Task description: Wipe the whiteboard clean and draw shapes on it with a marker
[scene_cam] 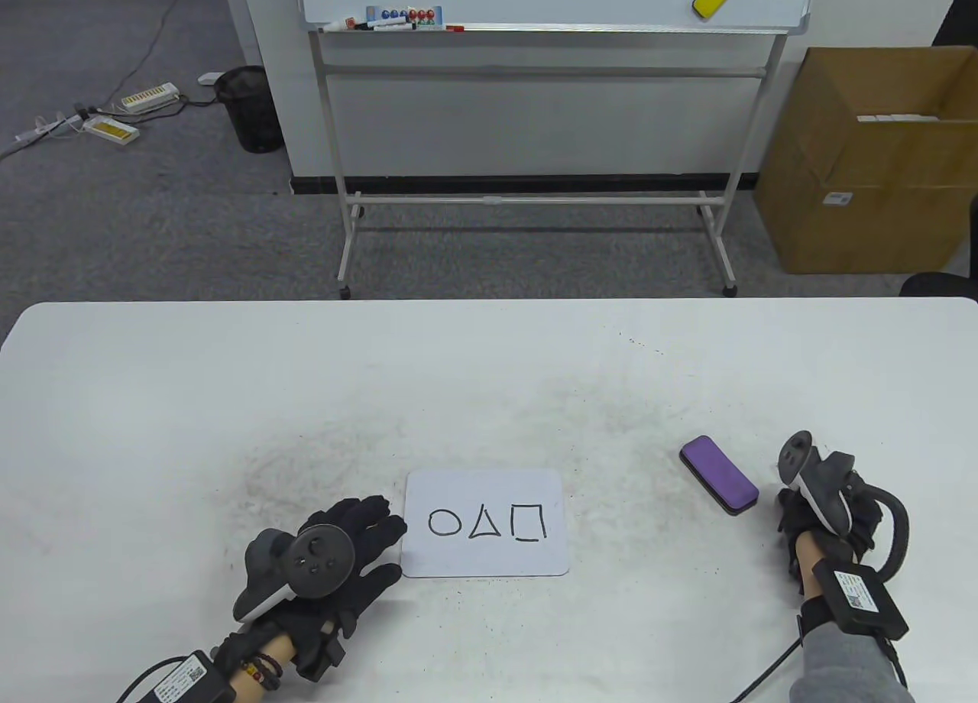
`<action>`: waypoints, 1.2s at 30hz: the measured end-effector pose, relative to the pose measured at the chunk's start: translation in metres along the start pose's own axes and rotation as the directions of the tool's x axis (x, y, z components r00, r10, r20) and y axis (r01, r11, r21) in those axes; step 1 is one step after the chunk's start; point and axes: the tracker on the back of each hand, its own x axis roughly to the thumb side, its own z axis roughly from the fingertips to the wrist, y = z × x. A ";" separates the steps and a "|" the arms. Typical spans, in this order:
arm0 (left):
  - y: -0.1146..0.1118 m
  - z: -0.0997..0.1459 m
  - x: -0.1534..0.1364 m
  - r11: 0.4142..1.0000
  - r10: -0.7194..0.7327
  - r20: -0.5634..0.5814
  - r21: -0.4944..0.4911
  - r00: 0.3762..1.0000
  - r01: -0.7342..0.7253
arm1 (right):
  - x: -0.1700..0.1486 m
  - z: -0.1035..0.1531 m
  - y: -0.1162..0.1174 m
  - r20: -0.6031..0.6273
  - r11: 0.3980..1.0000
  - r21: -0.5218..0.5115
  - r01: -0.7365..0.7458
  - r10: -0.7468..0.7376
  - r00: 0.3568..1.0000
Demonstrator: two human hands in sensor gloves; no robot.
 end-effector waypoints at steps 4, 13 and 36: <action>0.001 0.000 -0.001 1.000 0.006 -0.006 0.001 1.000 -0.006 | -0.002 0.001 -0.007 -0.007 1.000 0.015 0.027 -0.027 1.000; 0.002 0.002 -0.004 1.000 -0.019 -0.036 0.000 0.999 0.019 | 0.029 0.072 -0.079 0.221 0.960 -0.074 0.269 -0.247 0.944; -0.012 0.002 -0.011 0.997 -0.065 -0.066 -0.038 0.996 0.063 | 0.124 0.211 -0.080 0.620 0.918 0.150 0.367 -0.376 0.689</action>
